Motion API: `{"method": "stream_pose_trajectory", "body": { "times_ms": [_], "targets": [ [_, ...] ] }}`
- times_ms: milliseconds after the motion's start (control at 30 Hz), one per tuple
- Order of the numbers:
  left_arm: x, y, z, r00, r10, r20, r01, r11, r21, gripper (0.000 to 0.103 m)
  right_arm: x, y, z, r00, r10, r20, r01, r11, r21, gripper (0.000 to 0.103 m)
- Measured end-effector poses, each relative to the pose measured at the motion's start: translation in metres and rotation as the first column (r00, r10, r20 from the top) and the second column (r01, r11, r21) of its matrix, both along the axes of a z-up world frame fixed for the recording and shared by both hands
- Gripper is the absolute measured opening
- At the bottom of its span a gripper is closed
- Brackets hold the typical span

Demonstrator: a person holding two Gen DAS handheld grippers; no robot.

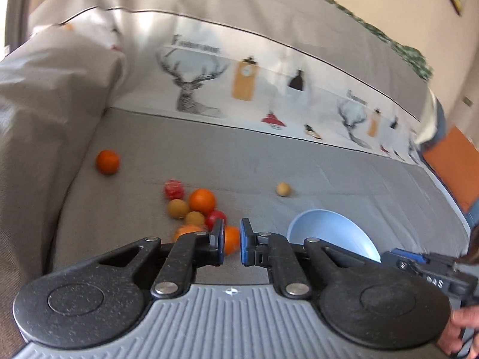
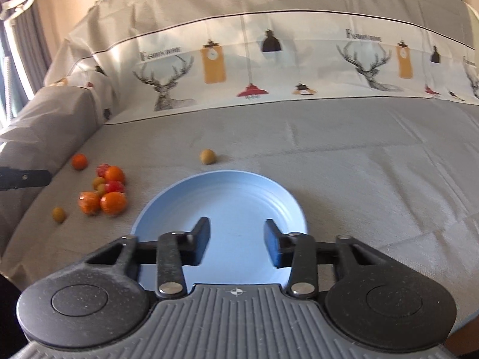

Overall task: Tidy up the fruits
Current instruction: 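Grasp a brown round fruit with the left gripper while the right gripper grasps an orange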

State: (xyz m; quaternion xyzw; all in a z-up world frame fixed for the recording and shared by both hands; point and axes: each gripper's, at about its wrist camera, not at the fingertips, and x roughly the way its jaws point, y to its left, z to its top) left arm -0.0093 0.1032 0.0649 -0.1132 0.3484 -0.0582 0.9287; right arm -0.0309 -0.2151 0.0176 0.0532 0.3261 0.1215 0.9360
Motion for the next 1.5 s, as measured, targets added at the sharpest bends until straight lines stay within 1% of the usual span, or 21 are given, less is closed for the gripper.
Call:
{"method": "stream_pose_trajectory", "body": {
  "times_ms": [67,167,267,333,400,433,467,500,567,700,800,867,933,1033,1233,1400,1500],
  "targets": [
    [0.006,0.004,-0.003,0.998,0.041,-0.041,-0.041,0.999,0.005,0.010,0.001,0.004,0.002,1.000,0.022,0.012,-0.022,1.000,0.009,0.036],
    [0.015,0.017,-0.011,0.985,0.109,-0.133,-0.110,0.994,-0.002,0.010,0.002,0.009,0.004,0.999,0.047,0.024,-0.048,0.999,0.024,0.036],
    [0.024,0.033,-0.021,0.955,0.196,-0.222,-0.203,0.979,-0.008,0.011,0.006,0.015,0.004,0.997,0.075,0.021,-0.076,0.996,0.039,0.036],
    [0.028,0.041,-0.026,0.934,0.248,-0.256,-0.259,0.966,-0.008,0.012,0.009,0.019,0.002,0.995,0.094,0.015,-0.095,0.994,0.051,0.036],
    [0.031,0.047,-0.029,0.921,0.271,-0.281,-0.286,0.958,-0.012,0.016,0.012,0.023,0.001,0.994,0.109,0.010,-0.109,0.992,0.061,0.036],
    [0.032,0.050,-0.032,0.911,0.288,-0.294,-0.304,0.953,-0.007,0.019,0.014,0.025,0.000,0.993,0.116,0.008,-0.117,0.991,0.066,0.036],
    [0.032,0.052,-0.033,0.901,0.310,-0.305,-0.325,0.946,0.003,0.024,0.015,0.028,-0.001,0.992,0.127,0.006,-0.127,0.989,0.073,0.037],
    [0.033,0.054,-0.034,0.893,0.327,-0.308,-0.341,0.940,0.008,0.026,0.017,0.031,-0.002,0.991,0.137,0.005,-0.137,0.988,0.077,0.037],
    [0.035,0.058,-0.035,0.883,0.352,-0.311,-0.367,0.930,0.011,0.027,0.019,0.038,-0.002,0.987,0.161,0.005,-0.161,0.983,0.083,0.037],
    [0.041,0.062,-0.040,0.869,0.358,-0.340,-0.378,0.926,0.010,0.028,0.026,0.058,-0.005,0.978,0.210,-0.003,-0.209,0.974,0.091,0.037],
    [0.046,0.066,-0.045,0.850,0.380,-0.364,-0.401,0.916,0.020,0.030,0.031,0.077,-0.007,0.969,0.247,-0.004,-0.245,0.965,0.088,0.039],
    [0.048,0.068,-0.048,0.836,0.392,-0.383,-0.414,0.910,0.028,0.030,0.035,0.090,-0.009,0.963,0.268,-0.006,-0.267,0.960,0.083,0.042],
    [0.051,0.069,-0.051,0.828,0.402,-0.392,-0.421,0.906,0.040,0.030,0.042,0.103,-0.012,0.959,0.284,-0.008,-0.283,0.956,0.075,0.044],
    [0.054,0.068,-0.053,0.823,0.404,-0.400,-0.418,0.907,0.058,0.030,0.051,0.122,-0.016,0.954,0.300,-0.011,-0.298,0.952,0.069,0.049],
    [0.059,0.067,-0.057,0.824,0.394,-0.408,-0.400,0.914,0.076,0.030,0.076,0.151,-0.028,0.951,0.309,-0.023,-0.308,0.950,0.042,0.058],
    [0.062,0.065,-0.058,0.826,0.387,-0.409,-0.386,0.918,0.090,0.030,0.095,0.170,-0.042,0.948,0.315,-0.052,-0.315,0.949,0.023,0.058],
    [0.065,0.064,-0.059,0.827,0.383,-0.411,-0.379,0.921,0.094,0.030,0.105,0.177,-0.053,0.948,0.304,-0.096,-0.304,0.953,0.012,0.058]
  ]
}}
